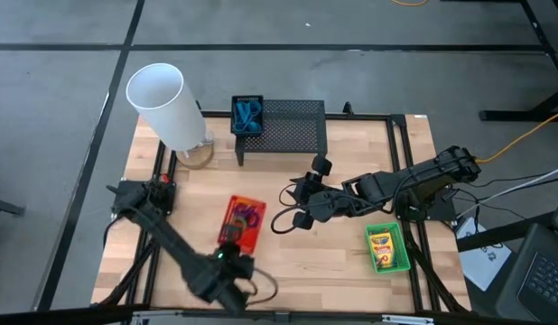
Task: Pick & Place Office Desk Supplies
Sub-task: Put the red bin filled with spring keychain on the shelf
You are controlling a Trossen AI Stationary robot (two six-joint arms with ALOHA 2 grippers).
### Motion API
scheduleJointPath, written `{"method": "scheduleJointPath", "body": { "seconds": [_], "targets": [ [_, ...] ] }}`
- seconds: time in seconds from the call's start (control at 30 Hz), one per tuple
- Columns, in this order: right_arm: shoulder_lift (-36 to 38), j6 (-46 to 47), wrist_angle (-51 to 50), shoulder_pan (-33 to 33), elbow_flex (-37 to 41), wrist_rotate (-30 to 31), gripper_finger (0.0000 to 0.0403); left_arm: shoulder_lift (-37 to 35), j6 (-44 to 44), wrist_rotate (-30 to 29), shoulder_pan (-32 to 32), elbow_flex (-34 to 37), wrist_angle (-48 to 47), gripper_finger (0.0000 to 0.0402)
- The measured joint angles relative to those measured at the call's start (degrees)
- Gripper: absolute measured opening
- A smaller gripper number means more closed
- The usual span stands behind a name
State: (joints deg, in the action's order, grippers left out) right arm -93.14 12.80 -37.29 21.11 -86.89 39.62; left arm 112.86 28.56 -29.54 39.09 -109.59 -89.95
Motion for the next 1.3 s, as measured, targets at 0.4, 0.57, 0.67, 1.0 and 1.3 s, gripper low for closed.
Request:
{"method": "scheduleJointPath", "body": {
  "seconds": [0.4, 0.57, 0.67, 1.0, 1.3],
  "targets": [
    [7.9, -16.0, 15.0, 13.0, 0.0, -0.2, 0.0139, -5.5, -22.7, 1.1, -15.3, 0.1, 11.5, 0.0003],
    [13.1, -17.0, 15.8, 21.8, 0.1, -0.4, 0.0139, -8.2, -30.4, 4.5, -21.3, 0.1, 17.7, 0.0003],
    [14.8, -20.6, 23.7, 26.8, 3.9, -1.8, 0.0139, -9.4, -34.6, 7.7, -24.5, 0.1, 21.7, 0.0003],
    [28.3, -30.5, 61.2, 38.8, 35.2, 5.3, 0.0139, -11.2, -43.1, 14.2, -32.5, 0.1, 22.9, 0.0003],
    [40.6, -25.0, 64.7, 43.8, 49.7, 12.1, 0.0139, -11.4, -46.6, 18.9, -38.8, 0.1, 24.3, 0.0003]
  ]
}}
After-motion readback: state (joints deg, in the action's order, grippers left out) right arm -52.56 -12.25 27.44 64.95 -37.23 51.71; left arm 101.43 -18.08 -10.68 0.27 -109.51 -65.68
